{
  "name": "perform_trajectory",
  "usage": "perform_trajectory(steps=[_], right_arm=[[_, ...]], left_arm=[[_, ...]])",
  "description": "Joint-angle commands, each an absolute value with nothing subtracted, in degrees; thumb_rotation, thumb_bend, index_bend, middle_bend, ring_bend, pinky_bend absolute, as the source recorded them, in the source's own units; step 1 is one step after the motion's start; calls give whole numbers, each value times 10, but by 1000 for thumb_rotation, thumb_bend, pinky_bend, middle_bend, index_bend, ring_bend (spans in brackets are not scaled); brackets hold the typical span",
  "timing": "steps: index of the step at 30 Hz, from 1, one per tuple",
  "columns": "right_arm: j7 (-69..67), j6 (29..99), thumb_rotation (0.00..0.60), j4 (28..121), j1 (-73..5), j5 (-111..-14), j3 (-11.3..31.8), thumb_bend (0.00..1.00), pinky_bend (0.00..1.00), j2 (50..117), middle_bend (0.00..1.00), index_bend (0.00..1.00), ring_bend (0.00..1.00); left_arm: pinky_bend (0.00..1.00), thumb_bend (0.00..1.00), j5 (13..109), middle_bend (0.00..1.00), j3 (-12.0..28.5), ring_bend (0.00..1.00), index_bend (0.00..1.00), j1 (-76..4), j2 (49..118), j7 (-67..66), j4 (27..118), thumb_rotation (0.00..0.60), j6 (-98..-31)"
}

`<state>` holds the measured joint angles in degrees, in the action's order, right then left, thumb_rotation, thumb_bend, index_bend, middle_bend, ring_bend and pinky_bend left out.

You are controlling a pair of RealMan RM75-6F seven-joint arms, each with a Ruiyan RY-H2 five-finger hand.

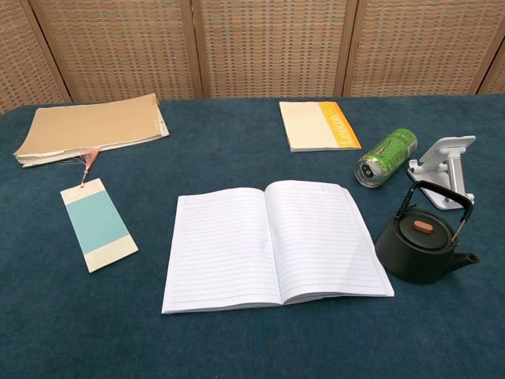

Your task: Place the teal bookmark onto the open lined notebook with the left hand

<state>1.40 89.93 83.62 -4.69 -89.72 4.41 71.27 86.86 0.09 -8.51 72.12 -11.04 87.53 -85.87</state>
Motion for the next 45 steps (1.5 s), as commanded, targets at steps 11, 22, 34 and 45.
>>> perform_trajectory(steps=[11, 22, 34, 45], right_arm=[[7, 901, 600, 833, -44, -890, 48, 115, 0, 711, 0, 0, 0], [-4, 901, 600, 830, -42, -878, 53, 115, 0, 709, 0, 0, 0], [-9, 880, 600, 800, -48, -853, 62, 115, 0, 722, 0, 0, 0], [-5, 865, 600, 774, -51, -834, 67, 115, 0, 734, 0, 4, 0]], left_arm=[[0, 54, 872, 0, 5, 0, 0, -90, 719, -102, 875, 600, -844], [0, 54, 877, 0, 10, 0, 0, -100, 713, -98, 878, 600, -831], [0, 55, 926, 0, 28, 0, 18, -245, 684, -73, 795, 600, -657], [0, 66, 967, 0, 12, 0, 164, -338, 701, -64, 743, 600, -557]])
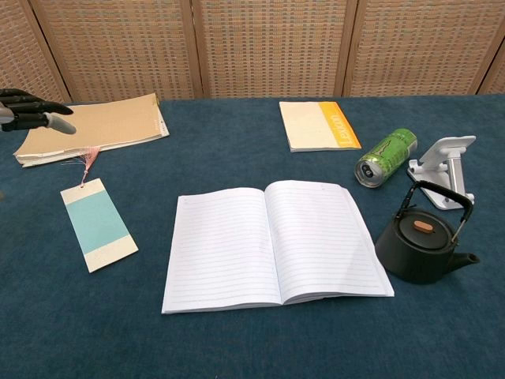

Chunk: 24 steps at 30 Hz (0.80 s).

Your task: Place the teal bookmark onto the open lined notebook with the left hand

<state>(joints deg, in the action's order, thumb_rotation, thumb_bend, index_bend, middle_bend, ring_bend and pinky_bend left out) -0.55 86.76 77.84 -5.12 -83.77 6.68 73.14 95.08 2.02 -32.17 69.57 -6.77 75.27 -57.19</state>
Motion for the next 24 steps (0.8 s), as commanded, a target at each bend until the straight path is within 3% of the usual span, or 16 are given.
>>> perform_trajectory(steps=[1, 24], right_arm=[[-5, 863, 600, 771, -52, -832, 68, 115, 0, 736, 0, 4, 0], [1, 841, 600, 731, -55, -813, 69, 115, 0, 757, 0, 14, 0]], left_arm=[[0, 68, 974, 0, 9, 0, 185, -346, 703, -60, 737, 600, -551], [0, 71, 1029, 0, -50, 0, 261, -417, 805, 47, 585, 600, -533]])
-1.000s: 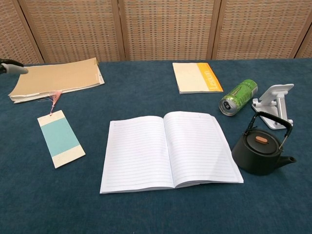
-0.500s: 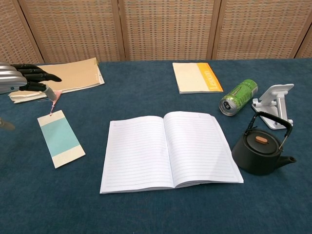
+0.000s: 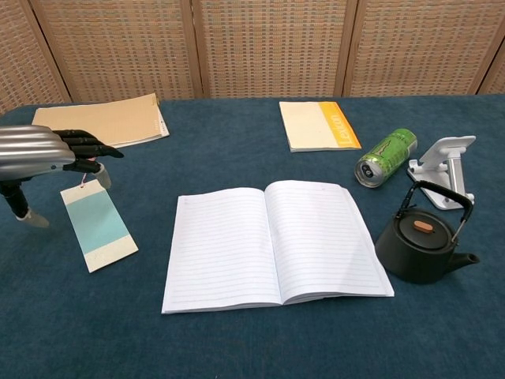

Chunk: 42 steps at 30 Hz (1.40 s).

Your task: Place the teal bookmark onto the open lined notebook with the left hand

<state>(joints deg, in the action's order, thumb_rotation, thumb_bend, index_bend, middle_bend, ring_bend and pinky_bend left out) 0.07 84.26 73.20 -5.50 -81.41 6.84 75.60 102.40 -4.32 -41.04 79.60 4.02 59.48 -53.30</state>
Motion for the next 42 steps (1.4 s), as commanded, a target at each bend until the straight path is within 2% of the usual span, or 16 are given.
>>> perform_trajectory(steps=[1, 8, 22, 42], right_arm=[[1, 840, 600, 729, -56, -812, 69, 115, 0, 758, 0, 13, 0], [0, 836, 600, 724, -57, -809, 69, 115, 0, 760, 0, 13, 0], [-6, 835, 600, 719, -57, -808, 70, 115, 0, 762, 0, 14, 0], [-8, 835, 600, 715, -57, -809, 70, 115, 0, 764, 0, 14, 0]], left_arm=[[0, 71, 1030, 0, -53, 0, 261, -419, 810, 49, 580, 600, -533], [0, 72, 1029, 0, -64, 0, 290, -429, 828, 57, 565, 600, -528], [0, 71, 1014, 0, -74, 0, 279, -436, 857, 51, 540, 600, -519], [0, 73, 1002, 0, -83, 0, 325, -445, 866, 48, 536, 600, -513]])
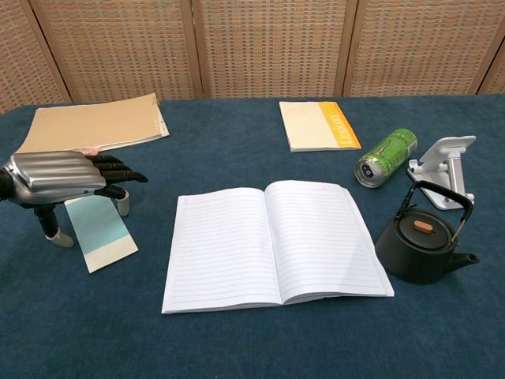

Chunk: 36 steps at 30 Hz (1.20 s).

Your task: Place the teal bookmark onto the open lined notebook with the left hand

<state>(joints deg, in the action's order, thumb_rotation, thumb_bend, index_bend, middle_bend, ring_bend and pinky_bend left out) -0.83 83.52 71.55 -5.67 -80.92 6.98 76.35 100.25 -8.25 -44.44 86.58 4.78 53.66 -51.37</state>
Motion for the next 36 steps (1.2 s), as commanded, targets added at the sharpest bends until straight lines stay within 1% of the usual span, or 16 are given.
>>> perform_trajectory(steps=[1, 11, 14, 19, 22, 30, 36], right_arm=[[-8, 835, 600, 715, -57, -809, 70, 115, 0, 764, 0, 14, 0], [-7, 836, 600, 717, -56, -811, 69, 115, 0, 763, 0, 21, 0], [-8, 837, 600, 718, -56, -812, 69, 115, 0, 763, 0, 22, 0], [-8, 838, 600, 718, -56, -813, 69, 115, 0, 762, 0, 22, 0], [-8, 839, 600, 718, -56, -814, 68, 115, 0, 763, 0, 22, 0], [-9, 840, 600, 720, -56, -814, 68, 115, 0, 761, 0, 22, 0], [-11, 842, 600, 721, -55, -815, 69, 115, 0, 760, 0, 22, 0]], left_arm=[[0, 74, 1001, 0, -84, 0, 326, -445, 867, 48, 536, 600, -512], [0, 75, 995, 0, -88, 0, 320, -450, 870, 46, 537, 600, -504], [0, 74, 993, 0, -89, 0, 349, -451, 869, 46, 540, 600, -502], [0, 83, 992, 0, -92, 0, 458, -450, 867, 44, 547, 600, -505], [0, 89, 991, 0, -93, 0, 488, -449, 865, 44, 551, 600, -507], [0, 90, 990, 0, -93, 0, 506, -449, 855, 42, 563, 600, -518], [0, 90, 994, 0, -86, 0, 504, -451, 841, 31, 583, 600, -540]])
